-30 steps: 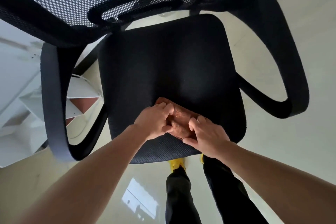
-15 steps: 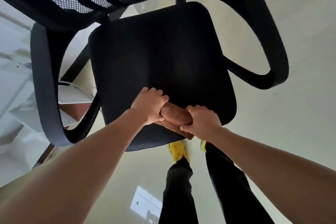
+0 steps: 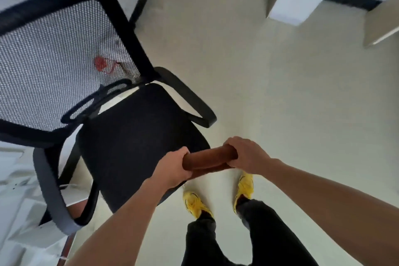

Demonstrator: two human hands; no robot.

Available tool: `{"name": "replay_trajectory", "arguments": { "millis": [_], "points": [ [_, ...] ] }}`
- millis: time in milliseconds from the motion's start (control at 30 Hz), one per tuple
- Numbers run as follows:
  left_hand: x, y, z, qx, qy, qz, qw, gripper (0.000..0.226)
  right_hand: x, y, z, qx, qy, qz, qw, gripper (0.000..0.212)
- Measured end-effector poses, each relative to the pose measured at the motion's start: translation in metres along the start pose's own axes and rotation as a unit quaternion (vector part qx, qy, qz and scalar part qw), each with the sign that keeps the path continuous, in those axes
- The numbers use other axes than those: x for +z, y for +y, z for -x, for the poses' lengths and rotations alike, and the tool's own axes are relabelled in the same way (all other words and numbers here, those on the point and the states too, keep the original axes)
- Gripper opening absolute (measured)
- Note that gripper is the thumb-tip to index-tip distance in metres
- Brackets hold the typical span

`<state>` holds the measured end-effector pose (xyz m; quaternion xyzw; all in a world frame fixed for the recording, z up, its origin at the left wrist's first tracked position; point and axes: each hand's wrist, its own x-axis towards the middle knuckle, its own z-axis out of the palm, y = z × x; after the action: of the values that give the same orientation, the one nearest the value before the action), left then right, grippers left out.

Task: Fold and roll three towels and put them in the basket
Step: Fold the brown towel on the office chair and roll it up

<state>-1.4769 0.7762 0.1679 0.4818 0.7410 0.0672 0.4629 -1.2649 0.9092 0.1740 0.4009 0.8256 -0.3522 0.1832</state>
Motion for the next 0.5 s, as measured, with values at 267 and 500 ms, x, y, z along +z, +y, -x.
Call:
{"name": "replay_trajectory", "arguments": {
  "millis": [267, 500],
  "points": [
    [-0.011, 0.201, -0.052, 0.098, -0.048, -0.121, 0.987, 0.032, -0.115, 0.122, 0.088, 0.083, 0.082, -0.030, 0.993, 0.046],
    [-0.001, 0.380, -0.131, 0.174, -0.025, -0.242, 0.954, 0.034, -0.220, 0.255, 0.113, 0.068, 0.138, 0.071, 0.986, 0.044]
  ]
}}
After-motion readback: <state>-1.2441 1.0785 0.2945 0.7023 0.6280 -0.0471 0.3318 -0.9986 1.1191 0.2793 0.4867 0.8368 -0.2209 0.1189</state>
